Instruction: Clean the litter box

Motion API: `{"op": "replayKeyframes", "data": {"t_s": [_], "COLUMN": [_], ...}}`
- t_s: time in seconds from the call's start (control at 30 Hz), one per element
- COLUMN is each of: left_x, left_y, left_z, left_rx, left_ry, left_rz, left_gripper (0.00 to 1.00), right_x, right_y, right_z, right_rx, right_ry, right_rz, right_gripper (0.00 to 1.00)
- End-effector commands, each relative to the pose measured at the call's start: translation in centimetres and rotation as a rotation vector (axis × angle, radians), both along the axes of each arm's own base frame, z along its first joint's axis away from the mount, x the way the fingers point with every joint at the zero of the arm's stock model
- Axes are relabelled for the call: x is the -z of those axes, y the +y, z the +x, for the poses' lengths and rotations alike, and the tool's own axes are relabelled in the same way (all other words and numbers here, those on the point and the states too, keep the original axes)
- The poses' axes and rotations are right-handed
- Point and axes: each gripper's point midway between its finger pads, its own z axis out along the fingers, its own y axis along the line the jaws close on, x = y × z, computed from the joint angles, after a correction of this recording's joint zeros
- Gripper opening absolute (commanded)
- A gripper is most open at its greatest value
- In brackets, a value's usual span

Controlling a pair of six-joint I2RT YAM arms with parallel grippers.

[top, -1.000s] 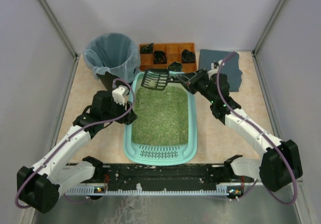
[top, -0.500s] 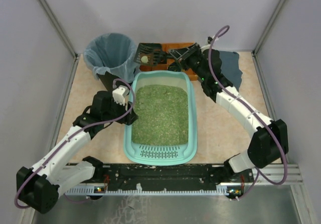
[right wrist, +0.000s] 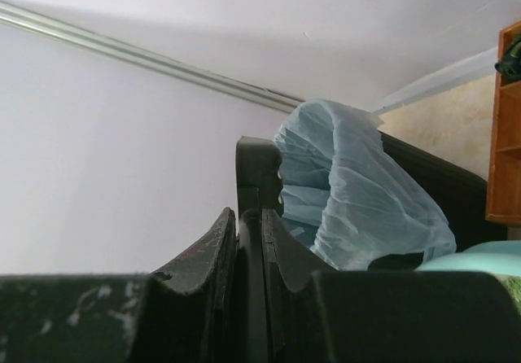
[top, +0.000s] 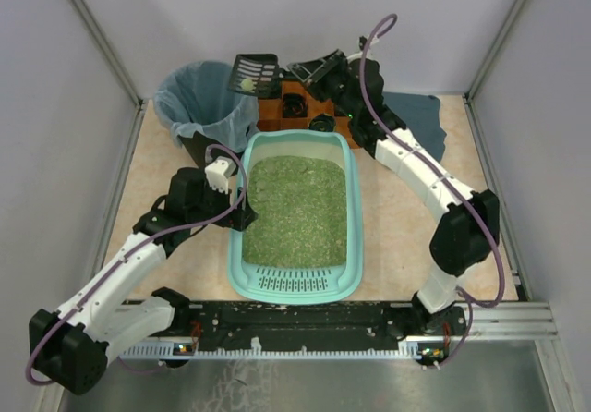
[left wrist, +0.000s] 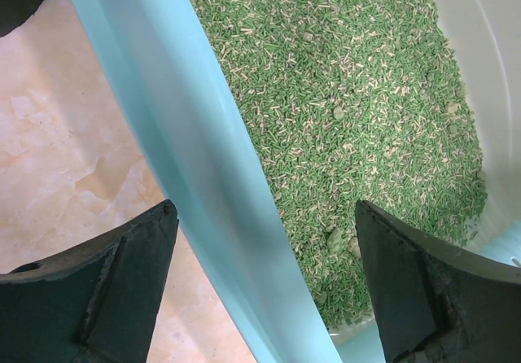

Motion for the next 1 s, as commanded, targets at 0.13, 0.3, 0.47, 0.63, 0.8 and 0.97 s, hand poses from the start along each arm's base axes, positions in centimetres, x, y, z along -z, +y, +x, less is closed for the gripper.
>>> {"op": "replayKeyframes", "data": {"t_s": [0.13, 0.3, 0.47, 0.63, 0.8, 0.97], "left_x": [-1.1, -1.1, -1.0, -0.8, -0.6, -0.7], "left_y": [0.4, 0.5, 0.5, 0.4, -0.1, -0.1], "left_z": [0.4, 0.4, 0.4, 0.4, 0.2, 0.2], "left_rx": [-0.04, -0.046, -0.044, -0.038, -0.008, -0.009], "left_ry": [-0.035, -0.04, -0.037, -0.031, -0.017, -0.02], "left_rz": [-0.004, -0.004, -0.004, -0.003, -0.012, -0.011], "left_gripper": [1.0, 1.0, 1.0, 1.0, 1.0, 1.0], "right_x": [-2.9, -3.0, -2.7, -2.3, -2.3, -2.9], "right_y": [3.5, 4.9, 6.4, 7.6, 8.2, 9.1], "right_z": [1.2, 2.5, 3.9, 4.8, 4.9, 4.7], "right_rx": [-0.01, -0.014, -0.024, -0.025, -0.021, -0.019], "right_ry": [-0.099, -0.122, -0.148, -0.185, -0.233, -0.297], "right_rz": [-0.097, -0.179, -0.29, -0.395, -0.423, -0.443], "right_gripper": [0.0, 0.0, 0.0, 0.0, 0.0, 0.0]}}
